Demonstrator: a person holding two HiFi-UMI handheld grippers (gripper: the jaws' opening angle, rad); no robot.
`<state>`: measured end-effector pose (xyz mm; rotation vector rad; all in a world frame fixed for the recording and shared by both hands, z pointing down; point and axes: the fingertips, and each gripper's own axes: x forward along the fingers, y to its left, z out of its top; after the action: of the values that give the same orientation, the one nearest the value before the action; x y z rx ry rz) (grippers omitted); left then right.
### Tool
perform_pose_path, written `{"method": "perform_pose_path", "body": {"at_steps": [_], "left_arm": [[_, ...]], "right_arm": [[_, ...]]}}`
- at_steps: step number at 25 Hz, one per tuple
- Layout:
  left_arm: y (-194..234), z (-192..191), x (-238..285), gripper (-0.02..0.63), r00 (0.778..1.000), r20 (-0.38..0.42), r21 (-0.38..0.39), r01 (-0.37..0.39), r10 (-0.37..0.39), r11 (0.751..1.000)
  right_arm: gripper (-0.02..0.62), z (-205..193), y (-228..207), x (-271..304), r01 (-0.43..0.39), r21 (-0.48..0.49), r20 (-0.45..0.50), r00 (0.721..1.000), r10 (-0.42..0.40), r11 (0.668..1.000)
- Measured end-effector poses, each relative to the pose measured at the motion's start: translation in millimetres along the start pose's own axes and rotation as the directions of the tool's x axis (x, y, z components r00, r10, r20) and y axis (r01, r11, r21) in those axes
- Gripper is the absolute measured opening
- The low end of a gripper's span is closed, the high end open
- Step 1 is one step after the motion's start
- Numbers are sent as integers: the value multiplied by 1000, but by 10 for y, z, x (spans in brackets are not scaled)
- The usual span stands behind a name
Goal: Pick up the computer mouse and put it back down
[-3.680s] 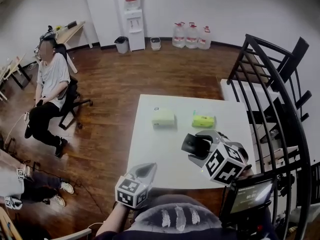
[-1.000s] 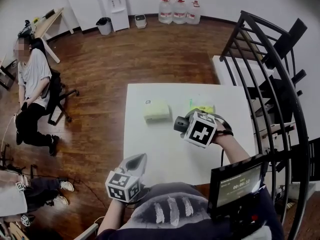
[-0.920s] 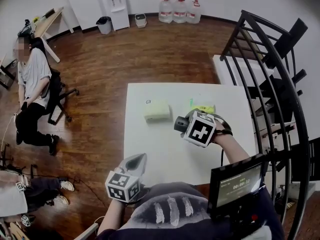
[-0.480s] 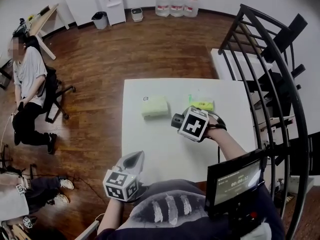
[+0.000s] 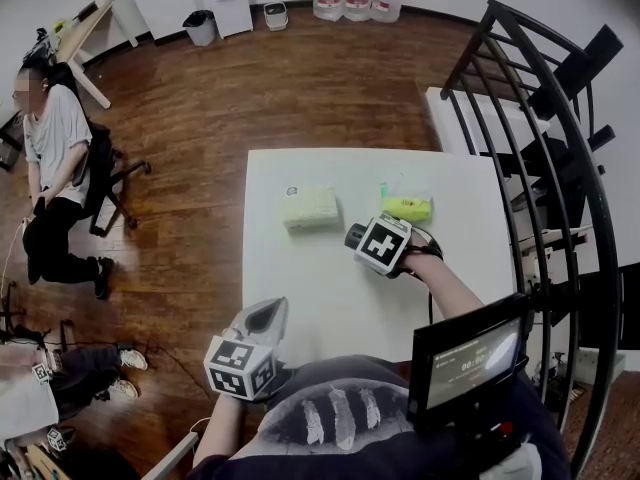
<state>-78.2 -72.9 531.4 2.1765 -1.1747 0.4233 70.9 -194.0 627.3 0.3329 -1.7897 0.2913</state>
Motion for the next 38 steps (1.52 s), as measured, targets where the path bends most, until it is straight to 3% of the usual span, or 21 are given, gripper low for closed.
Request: {"method": "perform_pose_path", "body": {"at_steps": [24, 33, 38], "left_arm": [[98, -41, 18, 15, 999, -37, 3, -32, 32, 999], [96, -14, -2, 15, 999, -23, 9, -39, 40, 999], [31, -18, -105, 15, 999, -7, 1, -45, 45, 999]], "right_arm": [[279, -323, 30, 796, -35, 78, -87, 995, 42, 996], [275, -326, 16, 786, -43, 87, -62, 997, 48, 995], [298, -331, 159, 438, -89, 128, -17, 996, 92, 988]]}}
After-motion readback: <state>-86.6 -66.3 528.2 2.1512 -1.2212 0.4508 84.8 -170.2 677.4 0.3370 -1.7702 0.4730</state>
